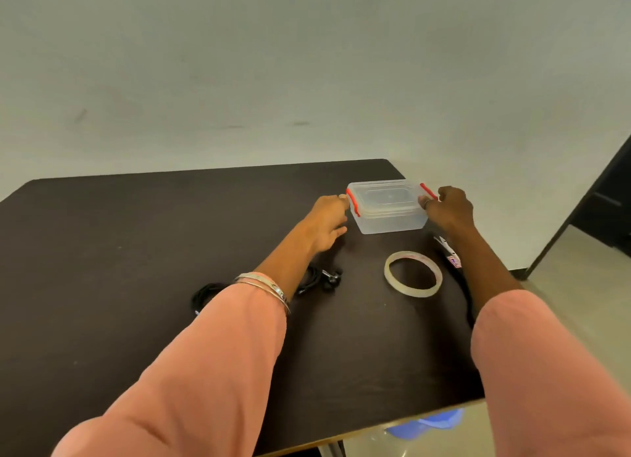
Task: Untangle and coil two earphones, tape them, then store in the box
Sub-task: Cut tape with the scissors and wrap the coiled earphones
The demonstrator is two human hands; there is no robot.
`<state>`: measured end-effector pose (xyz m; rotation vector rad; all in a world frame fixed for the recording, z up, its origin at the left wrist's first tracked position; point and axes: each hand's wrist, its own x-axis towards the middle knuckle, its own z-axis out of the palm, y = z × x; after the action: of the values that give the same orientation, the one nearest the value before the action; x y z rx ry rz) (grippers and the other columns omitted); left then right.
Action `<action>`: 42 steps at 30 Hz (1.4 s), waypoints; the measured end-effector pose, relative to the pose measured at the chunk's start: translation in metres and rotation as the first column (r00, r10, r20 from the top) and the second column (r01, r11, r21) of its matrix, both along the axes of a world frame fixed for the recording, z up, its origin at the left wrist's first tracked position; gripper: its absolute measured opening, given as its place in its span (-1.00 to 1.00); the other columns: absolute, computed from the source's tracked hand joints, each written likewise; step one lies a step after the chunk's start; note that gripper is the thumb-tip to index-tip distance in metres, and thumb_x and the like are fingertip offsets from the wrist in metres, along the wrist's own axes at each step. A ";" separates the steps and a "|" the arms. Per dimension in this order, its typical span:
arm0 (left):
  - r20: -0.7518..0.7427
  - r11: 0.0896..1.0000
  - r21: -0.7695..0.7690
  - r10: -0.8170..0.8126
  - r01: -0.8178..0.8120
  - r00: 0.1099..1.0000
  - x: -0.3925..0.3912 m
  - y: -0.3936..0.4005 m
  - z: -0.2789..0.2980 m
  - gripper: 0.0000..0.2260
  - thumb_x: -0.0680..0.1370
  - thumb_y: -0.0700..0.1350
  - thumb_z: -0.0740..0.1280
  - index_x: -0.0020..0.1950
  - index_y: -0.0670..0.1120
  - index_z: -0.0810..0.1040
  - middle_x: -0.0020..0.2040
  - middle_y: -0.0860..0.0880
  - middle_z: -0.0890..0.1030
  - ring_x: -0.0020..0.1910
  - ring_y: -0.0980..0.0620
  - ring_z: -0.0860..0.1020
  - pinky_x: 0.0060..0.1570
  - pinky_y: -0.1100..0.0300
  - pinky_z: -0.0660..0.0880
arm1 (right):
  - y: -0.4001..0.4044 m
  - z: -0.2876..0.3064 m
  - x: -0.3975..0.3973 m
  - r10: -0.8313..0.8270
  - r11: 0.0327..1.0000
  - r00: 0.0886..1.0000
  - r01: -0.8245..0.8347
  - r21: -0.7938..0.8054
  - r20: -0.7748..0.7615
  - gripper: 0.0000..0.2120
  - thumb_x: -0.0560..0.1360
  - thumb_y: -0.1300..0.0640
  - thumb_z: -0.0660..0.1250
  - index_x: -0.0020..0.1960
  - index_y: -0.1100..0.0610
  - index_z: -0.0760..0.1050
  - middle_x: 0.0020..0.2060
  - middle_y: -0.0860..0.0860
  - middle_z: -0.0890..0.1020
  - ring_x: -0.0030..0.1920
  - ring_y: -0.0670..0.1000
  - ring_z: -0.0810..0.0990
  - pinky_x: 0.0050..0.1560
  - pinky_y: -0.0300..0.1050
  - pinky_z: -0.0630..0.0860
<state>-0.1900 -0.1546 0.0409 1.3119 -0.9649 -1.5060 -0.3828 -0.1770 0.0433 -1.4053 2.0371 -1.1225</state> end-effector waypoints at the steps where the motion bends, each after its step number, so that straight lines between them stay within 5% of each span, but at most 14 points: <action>1: -0.013 1.000 -0.006 -0.015 0.015 1.000 -0.003 -0.003 0.000 -0.81 0.61 -0.17 0.20 0.21 -0.10 0.45 0.05 0.01 0.47 0.11 0.02 0.41 0.28 0.04 0.35 | -0.002 -0.002 0.001 0.004 1.000 1.000 -0.004 0.005 0.016 -0.53 0.56 0.07 0.31 0.41 0.20 0.32 0.36 0.15 0.44 0.31 0.20 0.46 0.28 0.05 0.43; 3: -0.006 0.999 -0.024 -0.026 0.026 1.000 -0.007 -0.010 -0.002 -0.73 0.59 -0.15 0.23 0.29 -0.11 0.47 0.17 0.01 0.51 0.18 0.01 0.43 0.23 0.05 0.38 | -0.005 -0.006 0.004 -0.013 1.000 0.998 0.014 -0.003 0.055 -0.56 0.57 0.07 0.30 0.39 0.19 0.34 0.32 0.15 0.47 0.27 0.19 0.49 0.26 0.04 0.45; 7: 0.143 0.995 -0.081 0.067 -0.056 0.987 -0.013 -0.013 -0.010 -0.83 0.58 -0.06 0.27 0.14 -0.07 0.50 0.00 0.04 0.51 0.09 -0.02 0.48 0.12 0.05 0.47 | -0.005 -0.006 0.006 -0.073 0.997 0.993 0.075 -0.021 0.090 -0.55 0.56 0.05 0.30 0.39 0.19 0.33 0.34 0.15 0.46 0.29 0.19 0.48 0.27 0.05 0.45; 9: 0.285 0.982 -0.140 0.160 -0.124 0.945 -0.016 -0.009 -0.019 -0.62 0.57 -0.02 0.32 0.31 -0.17 0.43 0.05 -0.03 0.48 0.03 -0.03 0.50 0.08 0.05 0.51 | -0.002 -0.005 0.004 -0.108 0.993 0.992 0.111 -0.051 0.066 -0.53 0.55 0.05 0.32 0.40 0.19 0.33 0.36 0.14 0.44 0.31 0.19 0.47 0.30 0.04 0.43; 13: 0.569 0.960 -0.278 0.200 -0.043 0.798 -0.024 0.008 -0.031 -0.64 0.46 0.07 0.45 0.12 -0.15 0.57 0.03 -0.03 0.60 0.03 -0.05 0.57 0.06 0.04 0.53 | 0.013 -0.013 -0.001 -0.106 0.986 0.994 0.102 -0.132 -0.020 -0.66 0.50 0.11 0.40 0.24 0.17 0.50 0.21 0.13 0.58 0.18 0.16 0.57 0.28 0.08 0.47; 17: 0.830 0.962 -0.146 -0.008 0.231 0.558 -0.042 0.025 -0.030 -0.57 0.38 0.25 0.44 0.01 -0.06 0.60 -0.04 -0.03 0.63 0.00 -0.02 0.55 0.19 -0.07 0.37 | 0.026 -0.019 0.000 -0.036 0.992 0.998 0.029 -0.123 -0.059 -0.84 0.47 0.17 0.44 0.03 0.16 0.61 0.04 0.12 0.65 0.06 0.13 0.61 0.26 0.18 0.46; 19: 0.900 0.949 -0.133 -0.005 0.284 0.437 -0.051 0.032 -0.029 -0.63 0.40 0.20 0.45 0.01 -0.05 0.59 -0.02 -0.03 0.62 0.03 -0.03 0.54 0.23 -0.09 0.32 | 0.031 -0.020 0.000 -0.002 0.996 0.995 -0.008 -0.092 -0.103 -0.86 0.45 0.18 0.45 0.00 0.17 0.61 0.01 0.13 0.65 0.05 0.14 0.61 0.26 0.20 0.46; 21: 0.913 0.943 -0.166 0.036 0.287 0.407 -0.055 0.035 -0.027 -0.72 0.44 0.09 0.46 0.00 -0.06 0.57 -0.03 -0.05 0.60 0.04 -0.05 0.55 0.24 -0.07 0.30 | 0.036 -0.020 -0.001 0.070 0.997 0.980 -0.076 -0.026 -0.186 -0.85 0.44 0.17 0.46 -0.01 0.17 0.61 0.01 0.12 0.65 0.05 0.13 0.60 0.25 0.19 0.46; 26: 0.881 0.949 -0.222 0.095 0.226 0.463 -0.044 0.038 -0.018 -0.71 0.43 0.05 0.47 0.04 -0.08 0.57 -0.01 -0.07 0.60 0.03 -0.04 0.55 0.24 -0.04 0.37 | 0.054 -0.013 0.004 0.323 0.946 0.871 -0.291 0.141 -0.369 -0.89 0.46 0.06 0.44 -0.06 0.06 0.58 -0.11 0.01 0.61 -0.13 -0.05 0.52 0.19 0.03 0.46; 31: 0.785 0.953 -0.278 0.153 0.120 0.600 0.003 0.044 0.003 -0.80 0.36 0.02 0.52 -0.10 -0.06 0.69 -0.18 -0.03 0.65 -0.17 0.01 0.60 -0.14 0.13 0.54 | 0.064 -0.002 0.029 0.523 0.847 0.824 -0.531 0.026 -0.218 -0.82 0.49 0.16 0.41 0.06 0.21 0.62 -0.08 0.05 0.68 -0.11 0.03 0.63 0.08 -0.05 0.57; 36: 0.550 0.959 -0.284 0.152 0.013 0.822 0.079 0.063 0.016 -0.91 0.41 -0.08 0.52 -0.19 -0.10 0.70 -0.33 -0.02 0.66 -0.38 0.12 0.59 -0.42 0.28 0.46 | 0.069 0.008 0.092 0.580 0.803 0.804 -0.591 -0.075 -0.131 -0.91 0.51 0.16 0.38 -0.03 0.13 0.64 -0.27 0.02 0.69 -0.38 -0.06 0.62 -0.29 -0.24 0.57; 42: 0.265 0.952 -0.304 0.116 -0.032 0.957 0.172 0.093 0.000 -0.87 0.58 -0.19 0.32 0.03 -0.14 0.65 -0.10 -0.12 0.70 -0.23 0.04 0.64 -0.20 0.22 0.58 | 0.067 0.001 0.176 0.597 0.794 0.802 -0.595 -0.121 -0.029 -0.90 0.52 0.19 0.37 -0.08 0.14 0.66 -0.30 0.06 0.70 -0.48 -0.11 0.53 -0.40 -0.32 0.46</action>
<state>-0.0183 -0.0618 0.0406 1.3442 -1.2546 -1.0823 -0.2069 -0.1101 0.0442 -1.9130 1.3511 -0.9685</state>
